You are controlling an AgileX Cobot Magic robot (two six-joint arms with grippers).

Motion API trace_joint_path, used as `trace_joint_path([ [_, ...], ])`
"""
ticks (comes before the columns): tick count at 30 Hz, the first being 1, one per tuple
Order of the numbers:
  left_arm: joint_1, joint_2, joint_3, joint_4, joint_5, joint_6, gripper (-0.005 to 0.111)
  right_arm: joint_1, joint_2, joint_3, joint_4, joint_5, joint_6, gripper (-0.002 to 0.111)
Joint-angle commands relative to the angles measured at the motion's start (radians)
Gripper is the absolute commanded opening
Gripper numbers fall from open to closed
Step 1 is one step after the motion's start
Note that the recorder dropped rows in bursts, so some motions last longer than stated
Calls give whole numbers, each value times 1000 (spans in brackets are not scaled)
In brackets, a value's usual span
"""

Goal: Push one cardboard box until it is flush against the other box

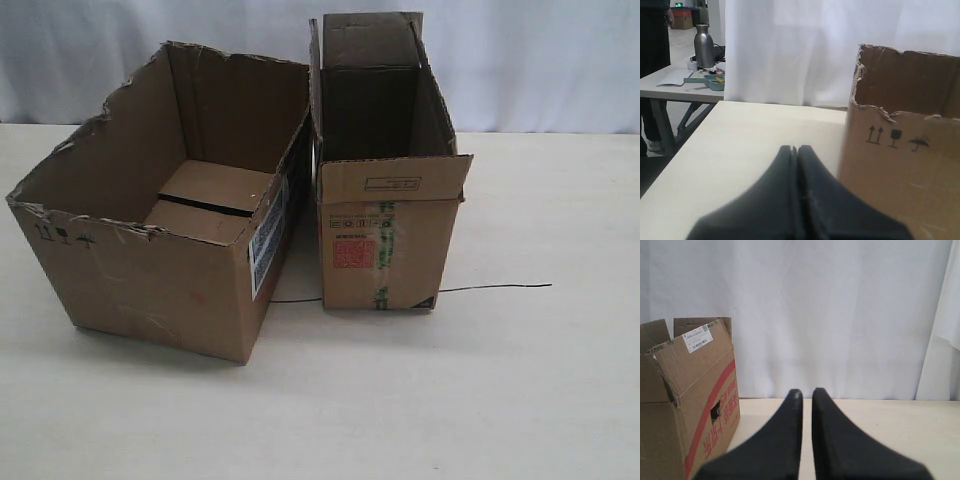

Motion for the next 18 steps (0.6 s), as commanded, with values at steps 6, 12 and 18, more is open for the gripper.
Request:
trace_joint_path([
  [6,-8,-4,3,-33,-73,-9,0,-9,-2,3,-1,3,-6,5],
  [12,-8,-4,3,-239,-99,-12,0,-9,-2,3,-1,3,-6,5],
  [18,-8,-4,3,-219,-169,-1,0,-9,-2,3,-1,3,-6,5],
])
